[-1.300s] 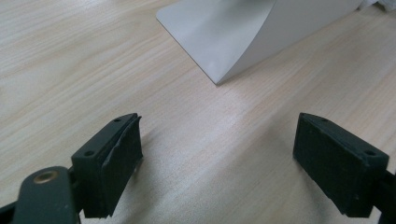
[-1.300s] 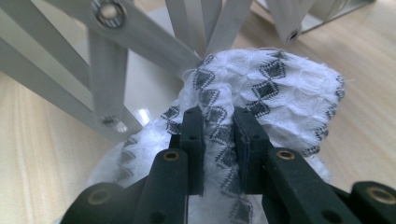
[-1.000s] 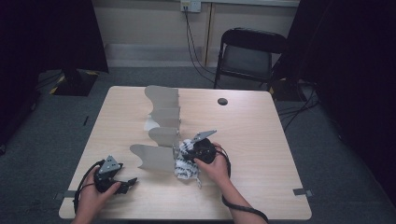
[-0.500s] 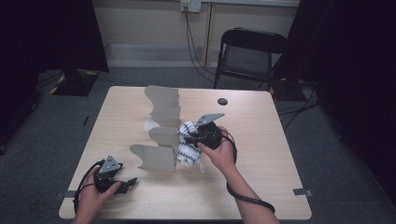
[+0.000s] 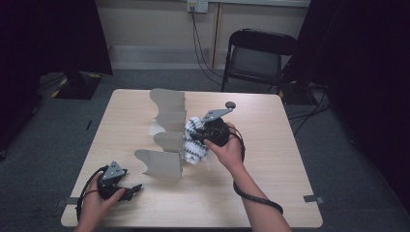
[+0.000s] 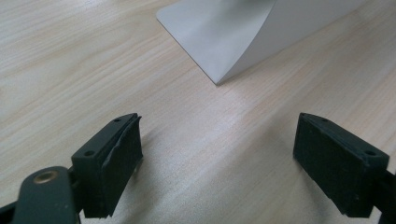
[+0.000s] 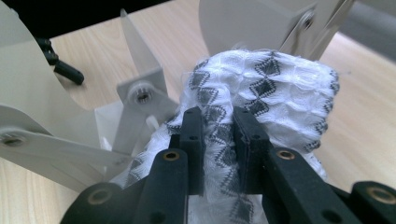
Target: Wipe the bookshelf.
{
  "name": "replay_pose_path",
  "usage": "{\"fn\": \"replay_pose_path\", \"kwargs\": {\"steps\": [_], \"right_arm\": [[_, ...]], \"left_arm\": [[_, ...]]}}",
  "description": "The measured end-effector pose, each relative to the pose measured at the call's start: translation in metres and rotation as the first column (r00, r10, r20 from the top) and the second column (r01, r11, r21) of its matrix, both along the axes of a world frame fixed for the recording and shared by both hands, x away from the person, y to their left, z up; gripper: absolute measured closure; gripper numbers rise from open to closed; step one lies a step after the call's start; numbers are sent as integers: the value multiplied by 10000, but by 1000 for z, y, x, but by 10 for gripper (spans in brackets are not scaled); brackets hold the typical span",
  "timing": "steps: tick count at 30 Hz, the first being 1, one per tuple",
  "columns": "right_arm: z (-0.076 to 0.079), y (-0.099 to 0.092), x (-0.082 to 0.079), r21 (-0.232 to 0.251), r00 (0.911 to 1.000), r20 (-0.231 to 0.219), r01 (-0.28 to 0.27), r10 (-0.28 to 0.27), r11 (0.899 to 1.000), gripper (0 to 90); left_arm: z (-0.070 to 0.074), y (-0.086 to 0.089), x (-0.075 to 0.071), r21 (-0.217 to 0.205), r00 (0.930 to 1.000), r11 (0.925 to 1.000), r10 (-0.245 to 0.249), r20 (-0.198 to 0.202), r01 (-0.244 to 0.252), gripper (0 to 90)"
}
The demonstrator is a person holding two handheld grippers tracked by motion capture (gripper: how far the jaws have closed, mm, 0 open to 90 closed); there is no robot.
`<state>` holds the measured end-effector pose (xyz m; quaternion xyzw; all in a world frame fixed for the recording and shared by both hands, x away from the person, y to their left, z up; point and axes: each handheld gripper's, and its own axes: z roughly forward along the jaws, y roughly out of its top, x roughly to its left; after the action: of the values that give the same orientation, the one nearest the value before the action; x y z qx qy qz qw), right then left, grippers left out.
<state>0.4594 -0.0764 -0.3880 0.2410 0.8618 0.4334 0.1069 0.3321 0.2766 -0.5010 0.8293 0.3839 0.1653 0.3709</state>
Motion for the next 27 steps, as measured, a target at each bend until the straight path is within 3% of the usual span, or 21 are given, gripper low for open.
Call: {"fn": "replay_pose_path", "kwargs": {"steps": [17, 27], "right_arm": [[-63, 10, -2, -790, 9957, -925, -52, -21, 9969, 751], [-83, 12, -3, -784, 9925, -1224, -37, -59, 9969, 742]], "left_arm": [[0, 0, 0, 2, 10000, 10000, -1, 0, 1, 148], [0, 0, 0, 5, 10000, 10000, -4, -2, 4, 148]]}}
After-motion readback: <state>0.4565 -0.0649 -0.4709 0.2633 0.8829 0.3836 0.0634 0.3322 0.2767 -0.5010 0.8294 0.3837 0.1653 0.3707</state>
